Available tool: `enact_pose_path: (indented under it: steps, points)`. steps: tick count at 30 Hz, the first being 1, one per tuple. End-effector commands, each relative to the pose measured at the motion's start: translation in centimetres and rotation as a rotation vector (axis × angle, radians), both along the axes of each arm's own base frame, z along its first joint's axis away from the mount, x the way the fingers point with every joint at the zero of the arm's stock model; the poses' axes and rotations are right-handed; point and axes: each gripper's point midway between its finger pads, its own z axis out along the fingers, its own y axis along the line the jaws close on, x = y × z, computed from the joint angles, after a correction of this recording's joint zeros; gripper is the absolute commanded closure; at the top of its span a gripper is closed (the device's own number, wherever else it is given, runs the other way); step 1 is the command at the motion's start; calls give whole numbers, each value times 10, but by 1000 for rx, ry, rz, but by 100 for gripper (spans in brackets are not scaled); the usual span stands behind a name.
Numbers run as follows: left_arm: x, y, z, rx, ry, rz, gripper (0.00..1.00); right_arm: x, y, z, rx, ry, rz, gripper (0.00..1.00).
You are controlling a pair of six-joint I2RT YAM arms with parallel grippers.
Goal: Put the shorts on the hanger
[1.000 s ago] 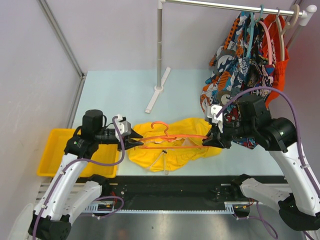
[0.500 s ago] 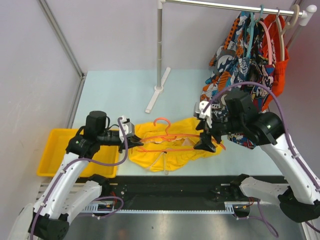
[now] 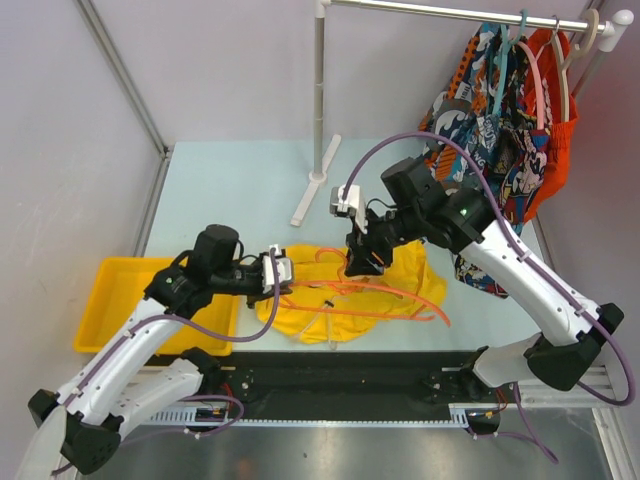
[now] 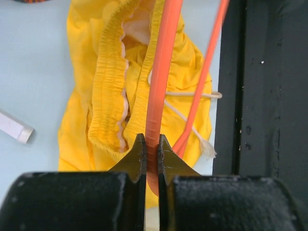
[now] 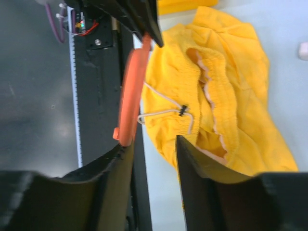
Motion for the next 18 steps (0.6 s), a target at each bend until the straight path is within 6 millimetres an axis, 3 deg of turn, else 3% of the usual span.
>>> enact_pose_path:
  steps: [1, 3, 8, 12, 18]
  points:
    - [11, -6, 15, -5, -81, 3, 100, -19, 19, 16, 51, -52, 98, 61]
    - [14, -6, 15, -4, -81, 20, 100, -23, 19, 9, 28, -53, 115, 61]
    - [14, -5, 5, 14, -63, 28, 100, -32, 5, 2, -19, -69, 149, 38]
    - [13, -7, 3, 2, -58, 25, 100, -36, -9, -7, -60, -75, 130, 40]
    - [20, -12, 9, 5, -88, 23, 100, -17, 5, 2, -3, -28, 49, 48]
